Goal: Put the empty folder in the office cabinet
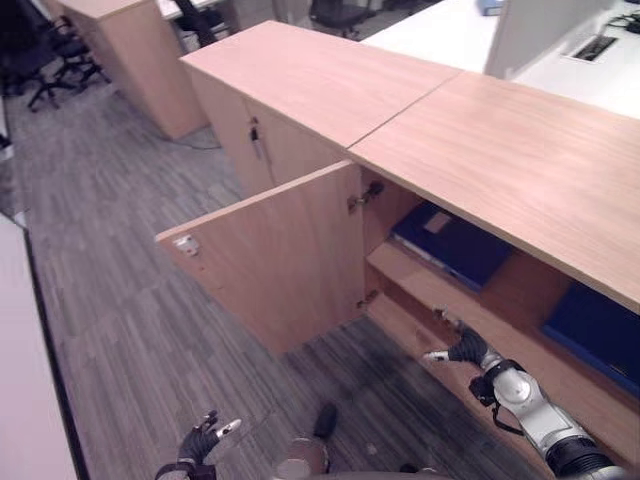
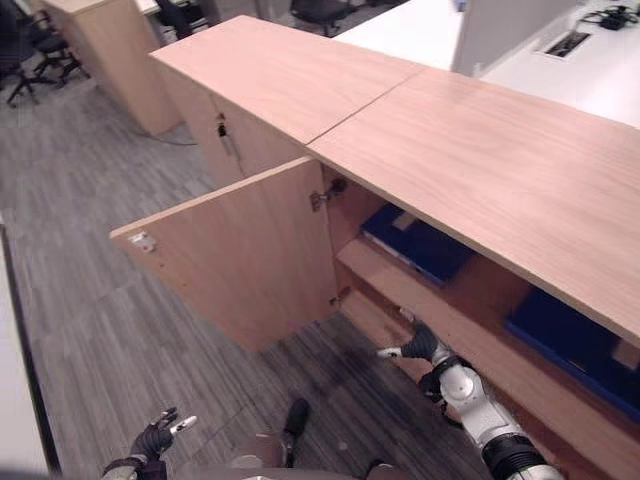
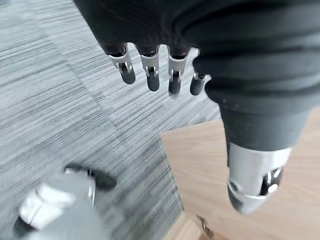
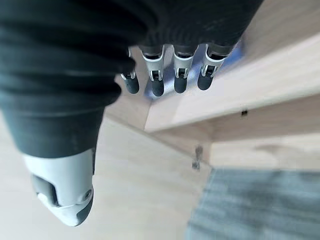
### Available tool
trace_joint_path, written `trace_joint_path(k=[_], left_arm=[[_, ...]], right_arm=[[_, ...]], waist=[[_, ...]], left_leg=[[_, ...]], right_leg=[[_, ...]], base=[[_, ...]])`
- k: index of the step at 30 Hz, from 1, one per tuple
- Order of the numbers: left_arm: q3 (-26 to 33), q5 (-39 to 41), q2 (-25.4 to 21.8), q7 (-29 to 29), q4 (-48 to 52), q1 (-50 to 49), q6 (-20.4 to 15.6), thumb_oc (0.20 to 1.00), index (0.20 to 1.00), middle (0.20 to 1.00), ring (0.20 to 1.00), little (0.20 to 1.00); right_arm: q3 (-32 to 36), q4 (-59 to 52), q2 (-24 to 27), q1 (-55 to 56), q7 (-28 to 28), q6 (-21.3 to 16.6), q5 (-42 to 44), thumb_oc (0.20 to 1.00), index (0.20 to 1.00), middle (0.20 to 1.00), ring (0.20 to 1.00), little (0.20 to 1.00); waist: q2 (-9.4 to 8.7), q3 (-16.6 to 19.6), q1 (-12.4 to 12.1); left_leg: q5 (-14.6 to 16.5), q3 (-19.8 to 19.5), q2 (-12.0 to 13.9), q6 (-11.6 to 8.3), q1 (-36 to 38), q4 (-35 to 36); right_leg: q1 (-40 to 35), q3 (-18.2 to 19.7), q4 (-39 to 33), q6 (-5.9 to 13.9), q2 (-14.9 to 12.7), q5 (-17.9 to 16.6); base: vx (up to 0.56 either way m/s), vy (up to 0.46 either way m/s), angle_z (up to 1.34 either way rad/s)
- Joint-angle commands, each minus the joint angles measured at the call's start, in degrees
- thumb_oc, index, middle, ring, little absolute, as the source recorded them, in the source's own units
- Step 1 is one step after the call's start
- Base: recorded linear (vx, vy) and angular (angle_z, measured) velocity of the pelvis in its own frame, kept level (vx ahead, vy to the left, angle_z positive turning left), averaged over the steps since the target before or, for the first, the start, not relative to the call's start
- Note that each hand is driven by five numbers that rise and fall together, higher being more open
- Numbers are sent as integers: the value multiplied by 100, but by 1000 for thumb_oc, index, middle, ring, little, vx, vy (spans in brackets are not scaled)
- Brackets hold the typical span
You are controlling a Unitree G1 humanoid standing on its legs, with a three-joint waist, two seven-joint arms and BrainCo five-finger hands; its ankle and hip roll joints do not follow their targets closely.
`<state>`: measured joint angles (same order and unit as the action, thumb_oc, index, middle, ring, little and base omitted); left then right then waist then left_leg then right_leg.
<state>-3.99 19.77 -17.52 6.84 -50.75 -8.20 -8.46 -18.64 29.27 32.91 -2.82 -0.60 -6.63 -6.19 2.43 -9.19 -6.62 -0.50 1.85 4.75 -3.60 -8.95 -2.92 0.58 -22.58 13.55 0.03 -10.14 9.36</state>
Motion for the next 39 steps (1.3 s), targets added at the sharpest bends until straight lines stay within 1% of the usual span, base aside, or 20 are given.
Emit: trace_joint_path(k=[1,2,4,6,9,10,13,15,16,19,21,22,24,25,26,27,28,30,35,39], left_arm=[[194,-145,-170,-141,-561,442,-86,1000,1000,1000,1000,1000],[194,-146,-168,-143,-560,444,-85,1000,1000,1000,1000,1000],[161,-206,-78,-209,-505,422,-41,1000,1000,1000,1000,1000],[161,-217,7,-264,-484,406,5,1000,1000,1000,1000,1000],[45,-266,38,-231,-303,384,57,1000,1000,1000,1000,1000],[43,-267,38,-232,-295,373,62,1000,1000,1000,1000,1000],[-62,-448,-22,-188,-156,314,94,1000,1000,1000,1000,1000],[-114,-502,-73,-144,-20,264,114,1000,1000,1000,1000,1000],[-113,-523,-125,-112,112,224,127,1000,1000,1000,1000,1000],[-112,-574,-191,-81,281,159,149,1000,1000,1000,1000,1000],[-38,-582,-272,-63,491,113,164,1000,1000,1000,1000,1000],[-36,-582,-277,-63,493,117,166,1000,1000,1000,1000,1000],[3,-616,-325,-105,578,154,157,1000,1000,1000,1000,1000],[17,-584,-365,-138,716,171,141,1000,1000,1000,1000,1000],[17,-583,-366,-138,718,172,142,1000,1000,1000,1000,1000],[9,-569,-399,-136,843,180,121,1000,1000,1000,1000,1000],[6,-569,-403,-136,845,176,122,1000,1000,1000,1000,1000],[12,-543,-414,-152,859,282,107,1000,1000,1000,1000,1000],[9,-506,-329,-235,1010,432,59,1000,1000,1000,1000,1000],[1,-493,-353,-246,1125,575,42,1000,1000,1000,1000,1000]], right_arm=[[227,-178,-149,-112,165,-131,-17,1000,1000,1000,1000,1000],[227,-177,-148,-115,166,-132,-17,1000,1000,1000,1000,1000],[291,-93,-240,-27,214,-91,-57,1000,1000,1000,1000,1000],[433,35,-345,121,322,10,-78,1000,1000,1000,1000,1000],[510,76,-360,156,326,84,-143,1000,1000,1000,1000,1000],[508,77,-360,163,326,84,-144,1000,1000,1000,1000,1000],[557,107,-402,102,332,168,-223,1000,1000,1000,1000,1000],[626,208,-484,84,390,218,-226,1000,1000,1000,1000,1000],[741,295,-622,85,437,257,-79,1000,1000,1000,1000,1000],[810,479,-779,100,451,278,79,1000,1000,1000,1000,1000],[787,691,-949,69,407,350,92,1000,1000,1000,1000,1000],[789,694,-954,62,408,349,92,1000,1000,1000,1000,1000],[794,775,-1081,153,405,361,150,1000,1000,1000,1000,1000],[741,823,-1111,252,381,358,133,1000,1000,1000,1000,1000],[742,824,-1113,249,382,357,133,1000,1000,1000,1000,1000],[720,881,-1162,348,384,356,119,1000,1000,1000,1000,1000],[721,882,-1166,352,385,353,118,1000,1000,1000,1000,1000],[706,969,-1170,434,365,346,138,1000,1000,1000,1000,1000],[601,1107,-1172,598,241,367,92,1000,1000,1000,1000,1000],[533,1041,-1160,681,178,369,54,1000,1000,1000,1000,1000]], waist=[[-75,96,301],[-73,103,310],[-49,194,421],[2,297,577],[24,361,653],[23,350,647],[10,364,605],[-23,372,562],[-73,410,527],[-138,413,480],[-185,275,387],[-204,286,394],[-191,191,395],[-153,164,408],[-154,177,410],[-191,217,352],[-190,220,364],[-205,239,398],[-219,438,465],[-222,502,540]], left_leg=[[-8,-411,341,-504,875,-253],[-30,-421,337,-500,857,-247],[-82,-349,498,-518,1116,-270],[-200,21,789,-578,1472,-136],[-121,364,836,-568,1459,-6],[-95,372,836,-570,1488,-12],[290,479,677,-483,1574,148],[375,468,535,-415,1615,252],[442,444,379,-340,1636,390],[509,453,227,-260,1714,516],[607,475,55,-113,1774,522],[585,467,32,-100,1741,517],[555,417,7,-31,1719,495],[533,364,-37,17,1718,530],[517,362,-38,21,1693,528],[509,336,-155,49,1585,518],[509,320,-148,44,1583,515],[483,253,-162,17,1498,467],[417,360,-98,-80,1546,531],[400,443,-65,-122,1688,628]], right_leg=[[-57,466,-344,728,-149,-236],[-50,454,-363,729,-150,-262],[-1,263,-283,704,-207,-305],[81,-133,-42,722,-393,-362],[111,-423,108,809,-611,-505],[102,-411,144,819,-620,-472],[92,-432,261,923,-842,-604],[110,-436,207,1061,-1005,-842],[112,-473,70,1179,-1133,-1057],[81,-512,11,1282,-1270,-1207],[153,-469,342,1441,-1439,-1426],[166,-475,315,1443,-1457,-1462],[267,-125,637,1485,-1319,-1501],[292,180,680,1423,-952,-1206],[301,174,649,1421,-948,-1237],[105,-12,286,1302,-781,-937],[83,-36,262,1297,-773,-940],[48,153,-73,1196,-578,-841],[-318,299,-913,1169,-410,-982],[-470,350,-1120,1161,-380,-1038]], base=[[-161,69,40],[-97,73,50],[-125,121,52],[-167,248,91],[-85,209,124],[-13,163,73],[-30,213,41],[-66,302,15],[-69,299,14],[-30,177,17],[-46,211,10],[-61,135,6],[-58,122,19],[-40,128,38],[-57,124,42],[-31,31,35],[-38,17,21],[-8,-36,10],[46,-45,-1],[65,-27,-12]])
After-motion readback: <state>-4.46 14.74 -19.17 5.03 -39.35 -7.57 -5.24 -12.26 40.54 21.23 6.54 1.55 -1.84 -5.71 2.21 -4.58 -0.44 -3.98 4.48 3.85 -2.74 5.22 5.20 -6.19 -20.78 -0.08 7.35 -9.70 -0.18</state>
